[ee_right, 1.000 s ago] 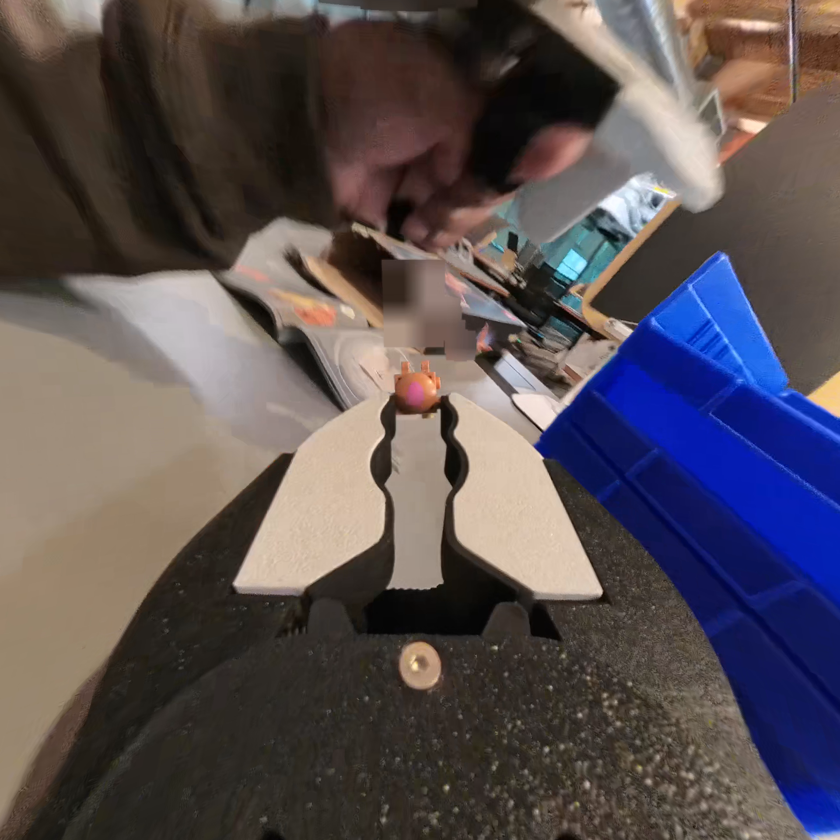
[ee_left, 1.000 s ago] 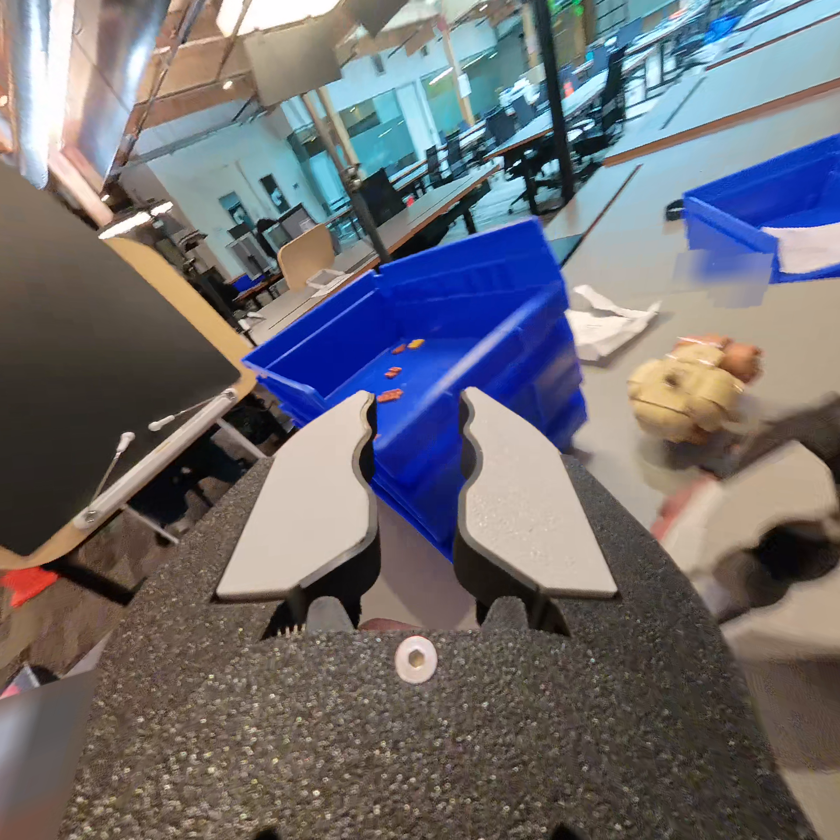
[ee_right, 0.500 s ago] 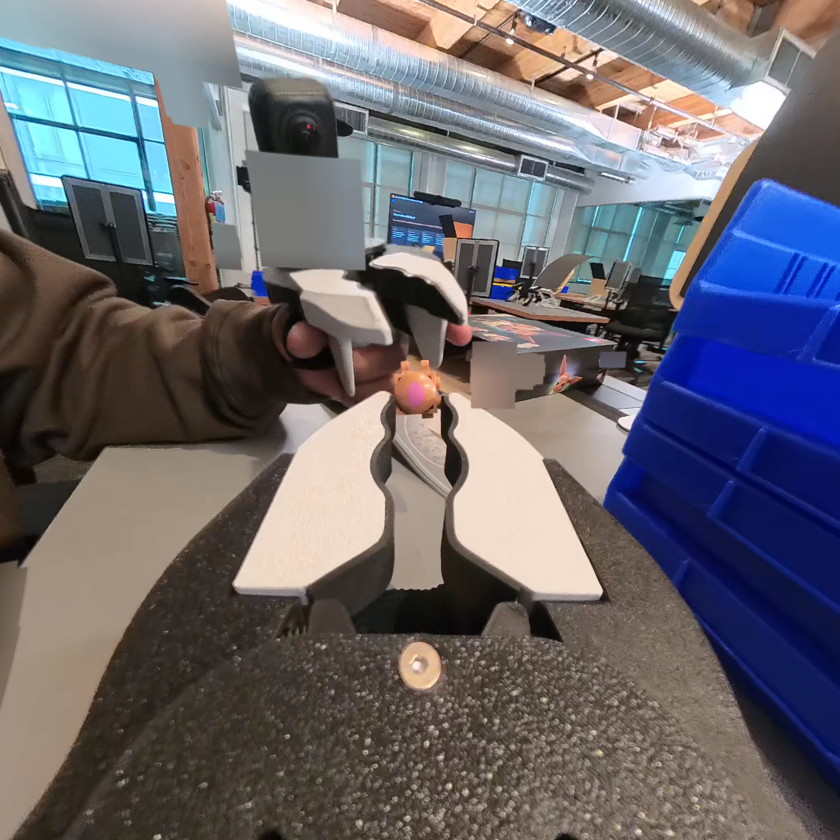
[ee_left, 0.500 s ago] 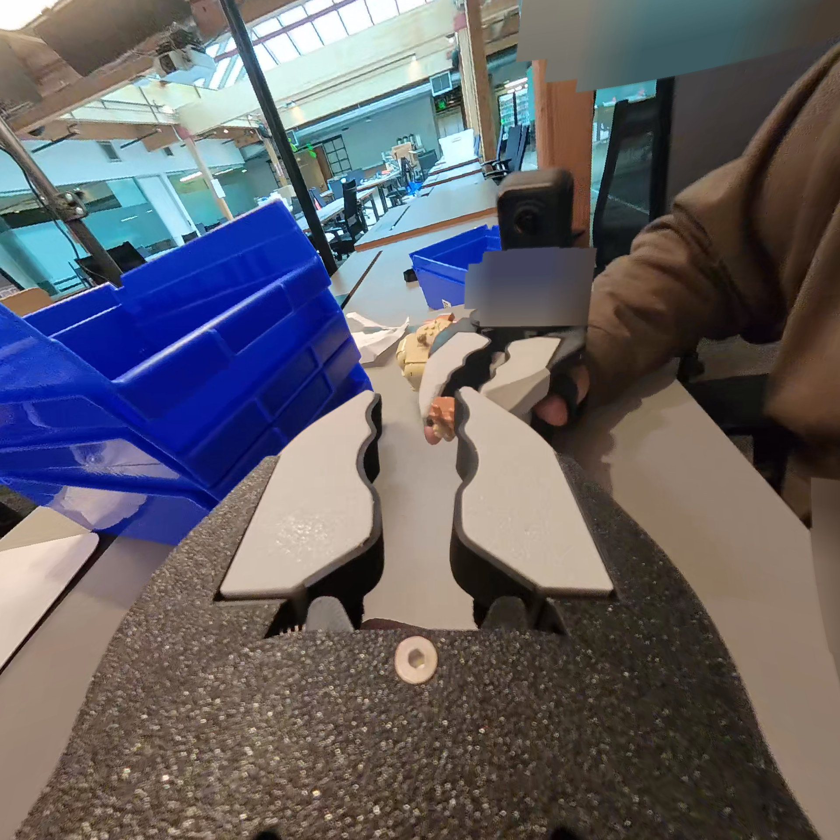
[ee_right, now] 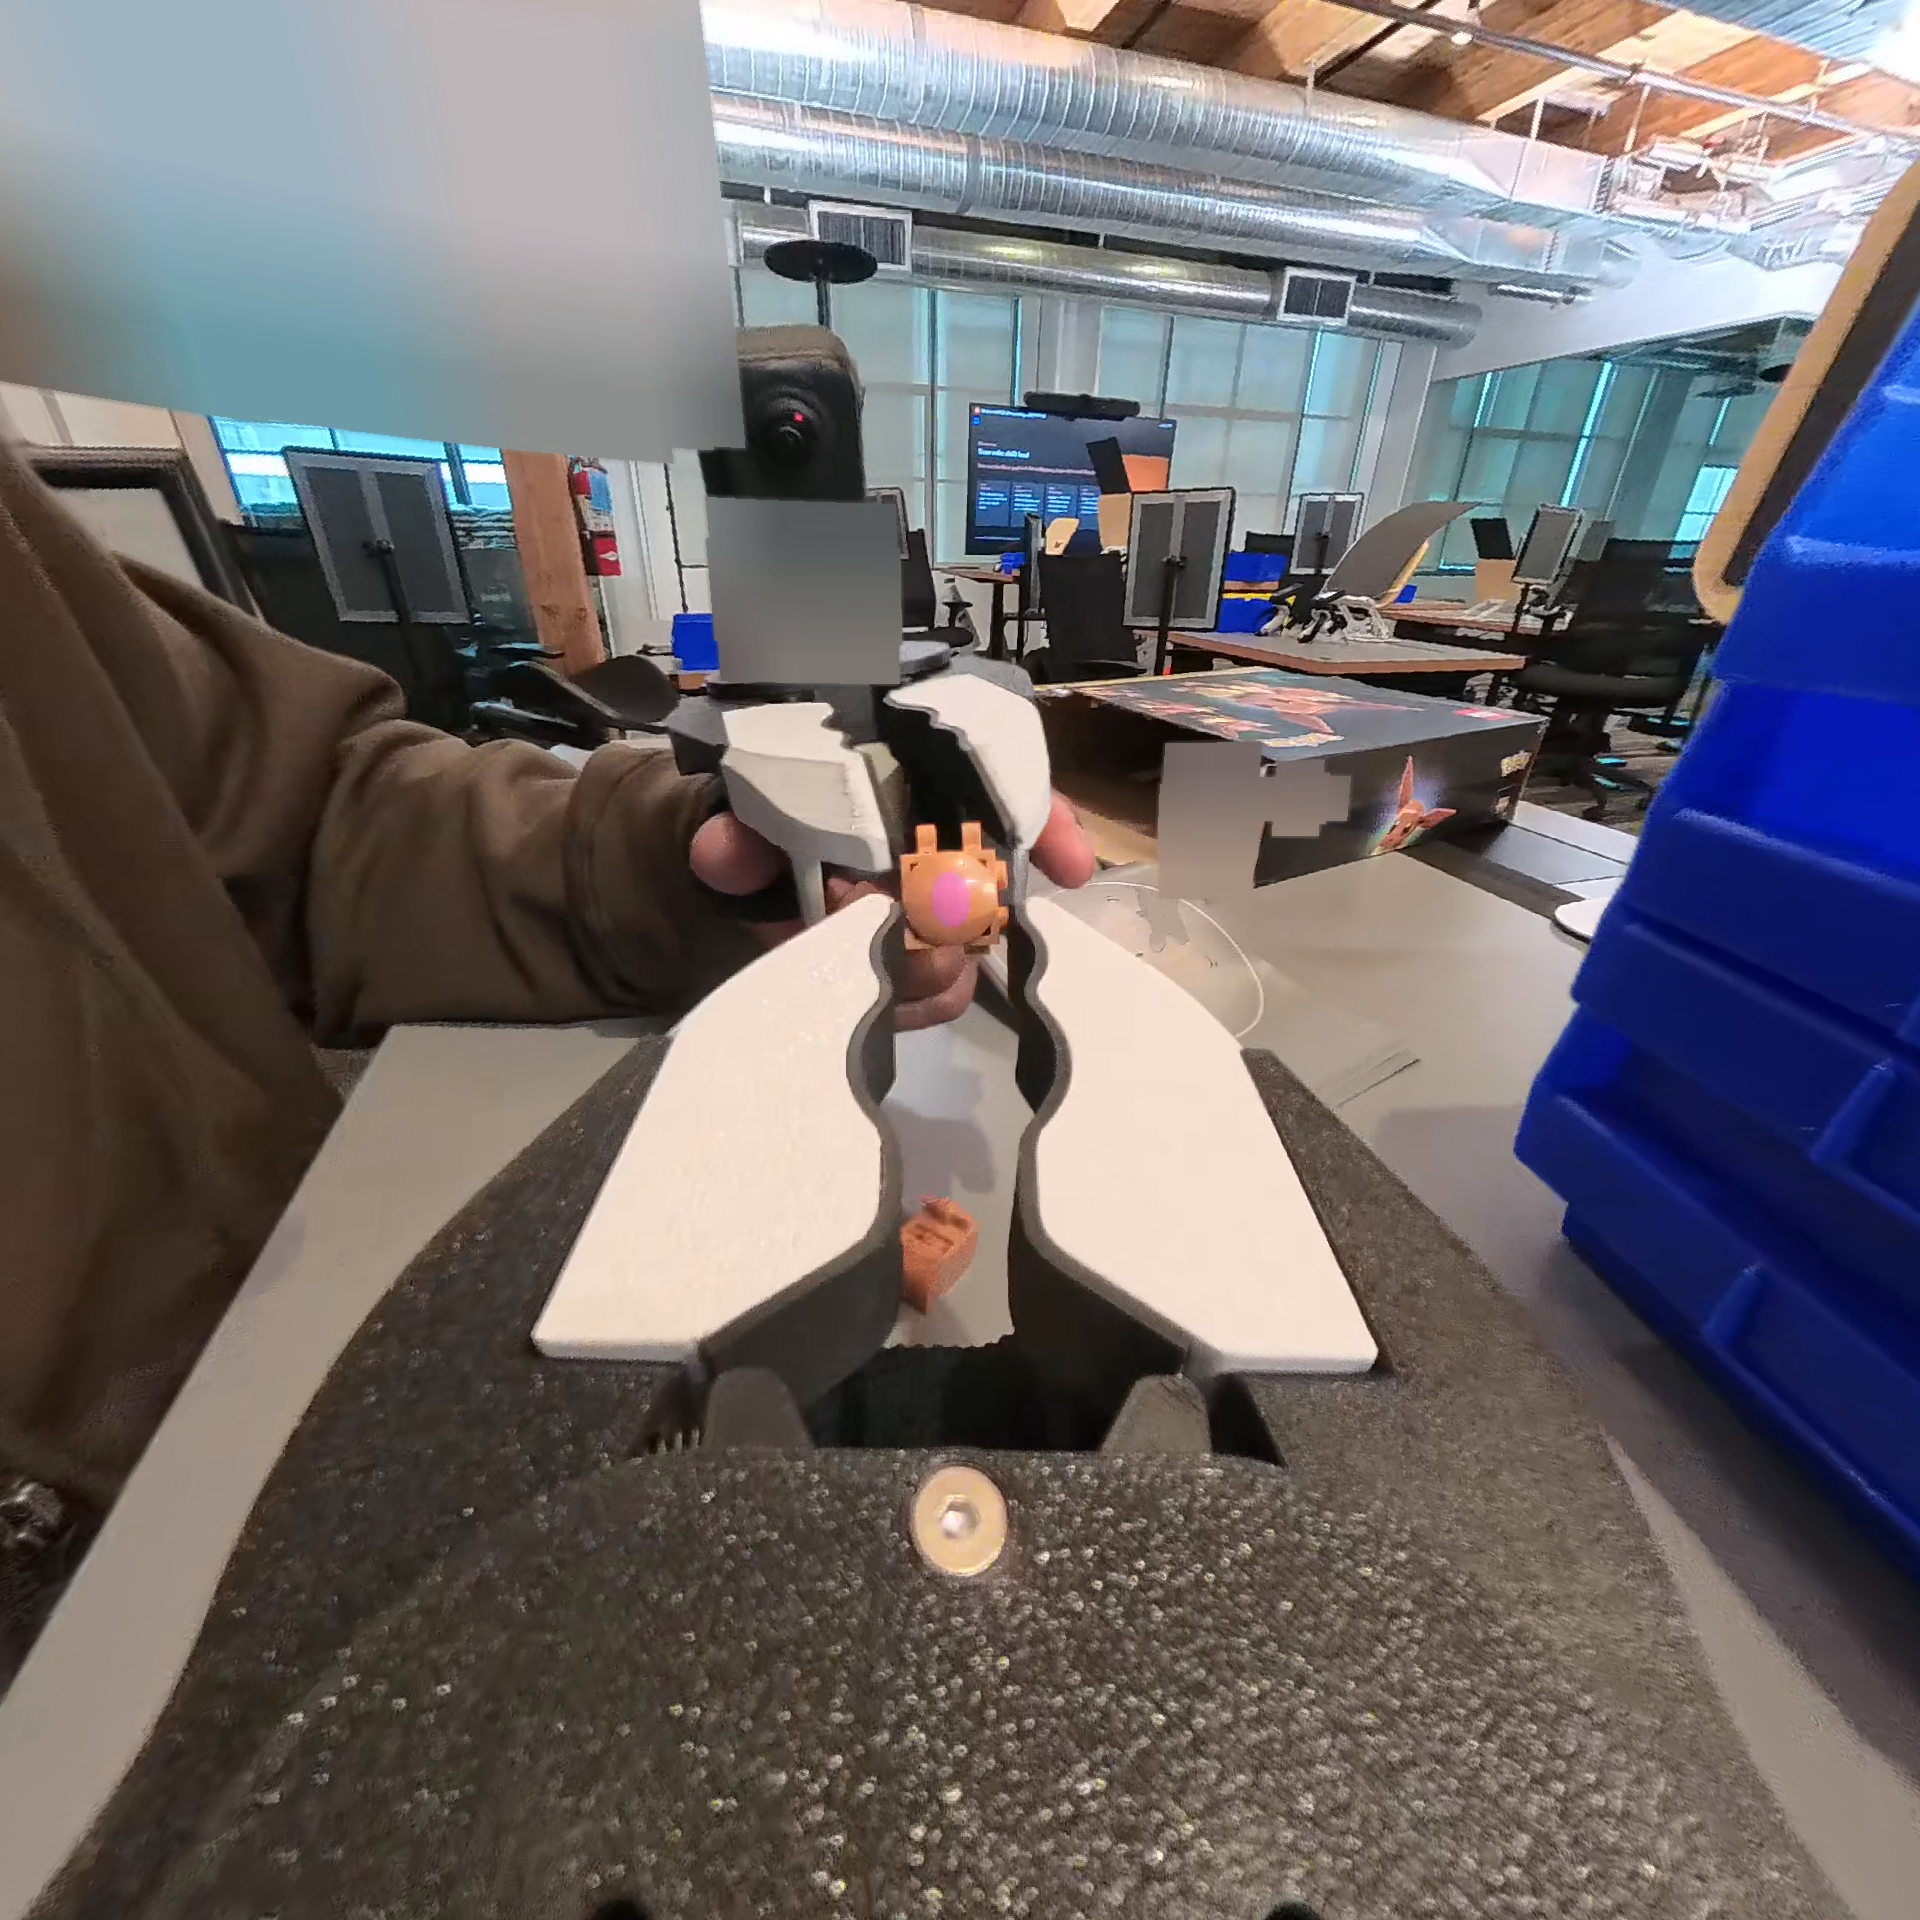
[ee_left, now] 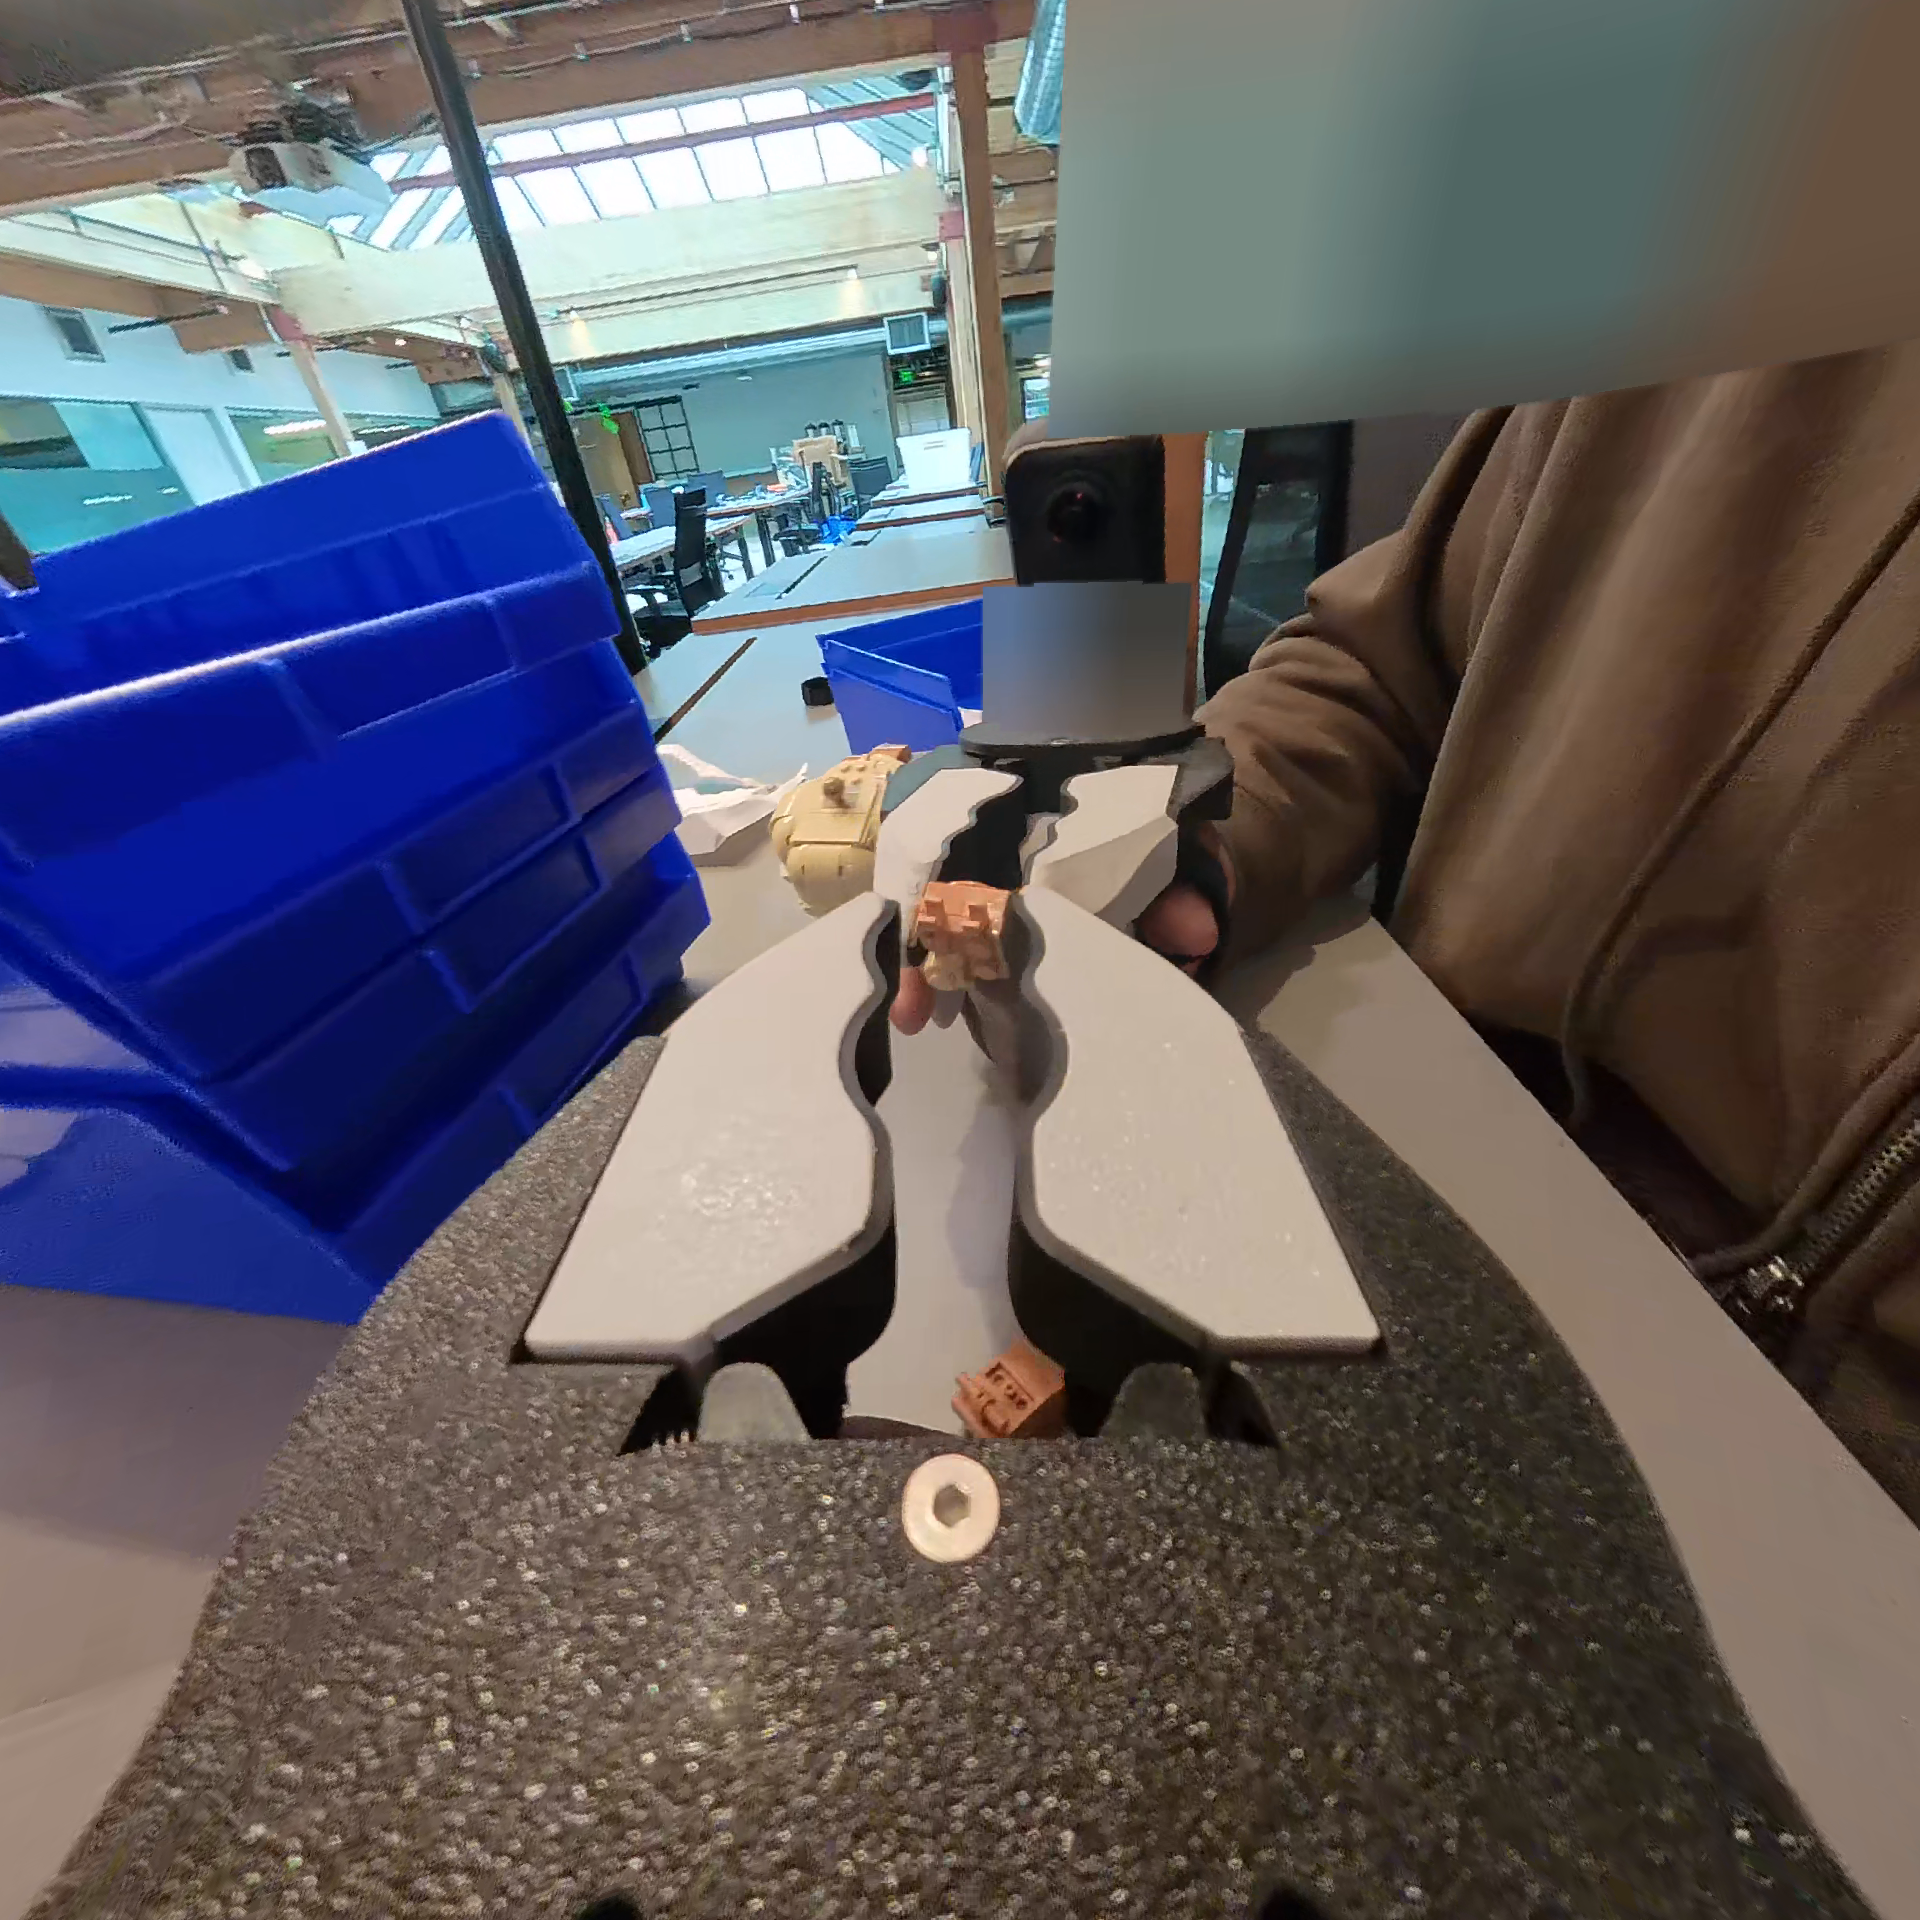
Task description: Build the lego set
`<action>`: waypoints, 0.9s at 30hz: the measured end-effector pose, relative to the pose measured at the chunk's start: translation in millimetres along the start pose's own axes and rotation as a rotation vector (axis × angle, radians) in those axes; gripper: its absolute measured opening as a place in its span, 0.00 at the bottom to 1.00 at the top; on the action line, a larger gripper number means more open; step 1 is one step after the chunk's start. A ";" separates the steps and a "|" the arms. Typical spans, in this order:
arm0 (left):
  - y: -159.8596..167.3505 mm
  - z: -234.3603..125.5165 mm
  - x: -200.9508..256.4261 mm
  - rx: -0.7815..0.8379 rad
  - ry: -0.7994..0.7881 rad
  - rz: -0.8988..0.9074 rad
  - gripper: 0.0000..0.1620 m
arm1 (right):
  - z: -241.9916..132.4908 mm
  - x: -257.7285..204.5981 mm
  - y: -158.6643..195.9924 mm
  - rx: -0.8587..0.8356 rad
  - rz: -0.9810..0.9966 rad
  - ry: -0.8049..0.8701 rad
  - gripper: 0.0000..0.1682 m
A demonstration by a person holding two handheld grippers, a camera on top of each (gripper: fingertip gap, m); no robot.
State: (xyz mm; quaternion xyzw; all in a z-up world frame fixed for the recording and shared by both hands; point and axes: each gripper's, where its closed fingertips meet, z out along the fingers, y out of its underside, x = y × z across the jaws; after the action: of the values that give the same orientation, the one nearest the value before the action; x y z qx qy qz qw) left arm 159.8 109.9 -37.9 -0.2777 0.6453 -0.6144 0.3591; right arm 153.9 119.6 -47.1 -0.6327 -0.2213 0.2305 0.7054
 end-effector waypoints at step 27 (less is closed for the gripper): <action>6.6 17.9 29.0 -0.011 0.029 0.024 0.17 | -21.0 -17.6 -0.2 -0.041 -0.120 -0.051 0.11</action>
State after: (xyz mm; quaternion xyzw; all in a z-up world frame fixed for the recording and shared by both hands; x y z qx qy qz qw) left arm 157.6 76.7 -47.8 -0.2629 0.6571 -0.6104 0.3556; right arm 152.6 92.3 -49.4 -0.6263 -0.2814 0.1994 0.6992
